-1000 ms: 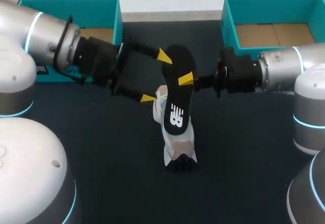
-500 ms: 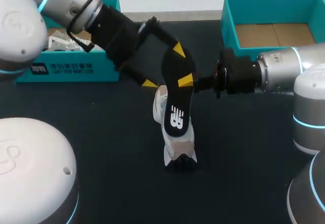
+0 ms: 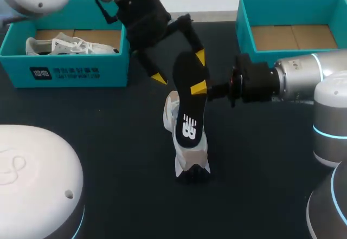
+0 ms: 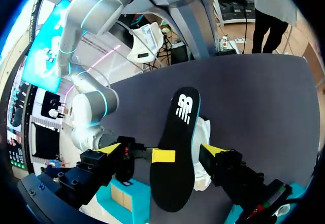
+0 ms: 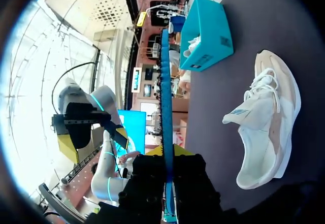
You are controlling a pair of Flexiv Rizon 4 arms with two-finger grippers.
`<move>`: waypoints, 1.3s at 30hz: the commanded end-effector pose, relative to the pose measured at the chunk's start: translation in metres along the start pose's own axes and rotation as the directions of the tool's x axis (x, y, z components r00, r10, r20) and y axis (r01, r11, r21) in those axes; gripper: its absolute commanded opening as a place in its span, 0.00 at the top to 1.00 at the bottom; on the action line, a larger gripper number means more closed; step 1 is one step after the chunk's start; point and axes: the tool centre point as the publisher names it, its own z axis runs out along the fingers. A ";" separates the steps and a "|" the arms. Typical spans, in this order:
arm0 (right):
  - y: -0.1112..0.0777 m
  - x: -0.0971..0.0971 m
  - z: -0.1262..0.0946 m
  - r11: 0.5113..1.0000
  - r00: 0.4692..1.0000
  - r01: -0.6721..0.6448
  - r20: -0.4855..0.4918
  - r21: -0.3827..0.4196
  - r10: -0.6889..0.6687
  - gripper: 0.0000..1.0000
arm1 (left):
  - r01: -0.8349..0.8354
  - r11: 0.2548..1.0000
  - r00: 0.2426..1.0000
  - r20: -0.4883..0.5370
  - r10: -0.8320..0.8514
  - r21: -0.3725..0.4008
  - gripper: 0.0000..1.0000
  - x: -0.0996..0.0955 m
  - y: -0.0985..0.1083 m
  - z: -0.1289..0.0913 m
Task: Take the shoe out of the shoebox, open the shoe tongue, remove and reinsert the insole, then place the shoe into the shoebox
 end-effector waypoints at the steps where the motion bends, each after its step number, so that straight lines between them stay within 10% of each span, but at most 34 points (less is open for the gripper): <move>1: -0.003 -0.001 0.001 1.000 1.000 0.004 -0.005 -0.008 -0.004 1.00 | -0.034 0.999 0.836 -0.549 0.014 -0.027 0.00 -0.008 0.008 0.002; 39: -0.006 -0.001 0.000 1.000 1.000 0.014 -0.003 0.021 -0.014 1.00 | -0.171 0.956 0.835 -0.550 0.012 -0.239 0.00 -0.030 0.008 -0.042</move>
